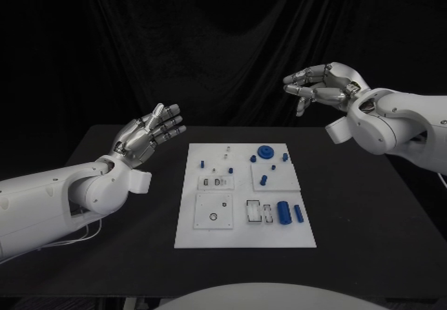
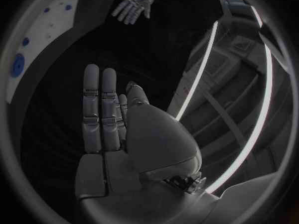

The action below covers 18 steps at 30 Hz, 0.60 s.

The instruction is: Assemble the parts on the task board

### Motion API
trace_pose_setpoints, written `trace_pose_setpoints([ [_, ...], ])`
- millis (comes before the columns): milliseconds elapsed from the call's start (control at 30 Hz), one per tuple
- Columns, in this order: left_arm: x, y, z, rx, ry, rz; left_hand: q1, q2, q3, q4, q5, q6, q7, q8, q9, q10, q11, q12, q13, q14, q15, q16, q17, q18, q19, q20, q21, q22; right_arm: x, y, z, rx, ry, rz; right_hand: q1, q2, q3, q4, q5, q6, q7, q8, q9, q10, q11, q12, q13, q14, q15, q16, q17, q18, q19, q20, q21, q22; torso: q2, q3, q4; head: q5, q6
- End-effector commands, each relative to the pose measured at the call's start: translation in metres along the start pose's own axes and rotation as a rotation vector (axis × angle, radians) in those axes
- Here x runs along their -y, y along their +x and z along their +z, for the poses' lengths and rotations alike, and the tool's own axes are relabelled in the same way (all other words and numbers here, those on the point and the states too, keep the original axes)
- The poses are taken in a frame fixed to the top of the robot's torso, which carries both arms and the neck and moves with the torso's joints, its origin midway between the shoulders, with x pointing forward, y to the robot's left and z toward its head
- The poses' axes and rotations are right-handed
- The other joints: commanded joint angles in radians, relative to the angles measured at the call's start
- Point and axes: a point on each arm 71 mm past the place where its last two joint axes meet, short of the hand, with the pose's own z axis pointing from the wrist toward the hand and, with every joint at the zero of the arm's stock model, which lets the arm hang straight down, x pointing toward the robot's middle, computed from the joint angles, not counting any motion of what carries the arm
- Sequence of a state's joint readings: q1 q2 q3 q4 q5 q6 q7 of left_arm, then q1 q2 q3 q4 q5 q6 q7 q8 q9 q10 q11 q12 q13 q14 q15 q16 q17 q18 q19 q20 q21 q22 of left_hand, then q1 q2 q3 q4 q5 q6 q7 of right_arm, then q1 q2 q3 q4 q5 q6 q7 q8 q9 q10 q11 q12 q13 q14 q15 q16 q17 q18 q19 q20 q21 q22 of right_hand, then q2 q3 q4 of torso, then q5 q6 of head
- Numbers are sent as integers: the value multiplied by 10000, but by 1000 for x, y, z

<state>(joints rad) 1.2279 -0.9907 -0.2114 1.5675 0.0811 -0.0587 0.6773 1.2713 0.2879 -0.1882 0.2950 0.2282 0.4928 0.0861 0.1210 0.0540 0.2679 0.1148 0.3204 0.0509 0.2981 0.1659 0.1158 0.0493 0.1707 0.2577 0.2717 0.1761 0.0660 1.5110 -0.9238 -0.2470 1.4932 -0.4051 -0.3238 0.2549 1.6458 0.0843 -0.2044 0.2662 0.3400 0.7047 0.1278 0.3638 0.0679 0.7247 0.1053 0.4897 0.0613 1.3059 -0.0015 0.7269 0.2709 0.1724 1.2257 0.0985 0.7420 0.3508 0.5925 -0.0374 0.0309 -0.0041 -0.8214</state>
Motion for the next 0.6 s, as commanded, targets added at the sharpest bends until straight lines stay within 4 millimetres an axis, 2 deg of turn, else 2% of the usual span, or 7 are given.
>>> trace_pose_setpoints([
  [33,16,8,2,-634,1526,-179,57,-11,-47,-26,49,-80,-1,-54,-10,-36,74,-52,-12,-74,20,-35,-14,44,-73,-21,-56,-19,1,8,3,-987,607,-5248,9,-232,93,155,-150,145,-209,-356,8,210,-56,-343,24,76,-121,844,541,91,60,-94,647,541,315,-96,167,-86,-52],
  [100,18,8,2,-685,1577,-174,57,-11,-47,-26,49,-80,-1,-54,-10,-36,74,-52,-12,-74,20,-35,-14,44,-73,-21,-56,-19,1,12,5,-1304,614,-6313,24,-296,152,156,-125,211,-311,-450,19,294,-62,-442,27,143,-147,1072,686,51,159,-118,1047,1011,383,-118,214,-145,-48],
  [133,19,8,2,-713,1607,-170,74,9,-53,-22,83,-70,-3,-60,-8,-47,72,-70,-12,-74,33,-46,-13,46,-86,-7,-63,-26,0,14,6,-1473,549,-7069,46,-320,226,147,-91,269,-318,-515,25,344,-69,-523,28,151,-156,1191,772,3,245,-138,1396,1457,518,-182,335,-295,32],
  [233,22,8,2,-753,1649,-168,96,31,-51,-20,148,-41,3,-62,-3,-38,81,-69,-7,-60,45,-51,-8,50,-93,10,-66,-32,-4,21,10,-1773,164,-8959,231,-438,633,135,-235,448,-484,-742,45,707,-110,-728,22,371,-228,1587,1031,-181,618,-199,2520,2933,738,-290,460,-479,176],
  [333,25,5,-2,-732,1662,-167,164,47,-15,-14,364,31,33,-68,9,-42,157,-116,-4,-77,100,-86,-6,55,-136,68,-88,-55,-7,28,12,-1900,-349,-10388,158,-677,1031,185,-273,642,-647,-1077,69,957,-256,-1153,25,559,-339,2168,1820,-288,744,-279,3270,3915,865,-351,485,-549,240],
  [400,27,3,-4,-695,1666,-158,171,47,-11,-12,395,29,43,-74,10,-58,175,-144,-7,-139,114,-117,-16,53,-170,79,-108,-65,-9,32,13,-1937,-574,-10909,101,-783,1204,177,-339,689,-708,-1229,76,1048,-279,-1337,28,681,-341,2489,2292,-334,824,-319,3614,4387,1007,-428,508,-665,334],
  [600,31,-3,-11,-564,1672,-110,179,49,-3,-10,463,17,39,-96,8,-119,197,-218,-16,-248,125,-179,-33,53,-226,93,-139,-85,-4,44,10,-2256,-849,-11895,-411,-1067,1452,156,-1003,632,-637,-1624,46,979,-208,-1802,35,921,-328,3073,3150,-469,1014,-281,4304,5382,1468,-658,650,-1156,849],
])
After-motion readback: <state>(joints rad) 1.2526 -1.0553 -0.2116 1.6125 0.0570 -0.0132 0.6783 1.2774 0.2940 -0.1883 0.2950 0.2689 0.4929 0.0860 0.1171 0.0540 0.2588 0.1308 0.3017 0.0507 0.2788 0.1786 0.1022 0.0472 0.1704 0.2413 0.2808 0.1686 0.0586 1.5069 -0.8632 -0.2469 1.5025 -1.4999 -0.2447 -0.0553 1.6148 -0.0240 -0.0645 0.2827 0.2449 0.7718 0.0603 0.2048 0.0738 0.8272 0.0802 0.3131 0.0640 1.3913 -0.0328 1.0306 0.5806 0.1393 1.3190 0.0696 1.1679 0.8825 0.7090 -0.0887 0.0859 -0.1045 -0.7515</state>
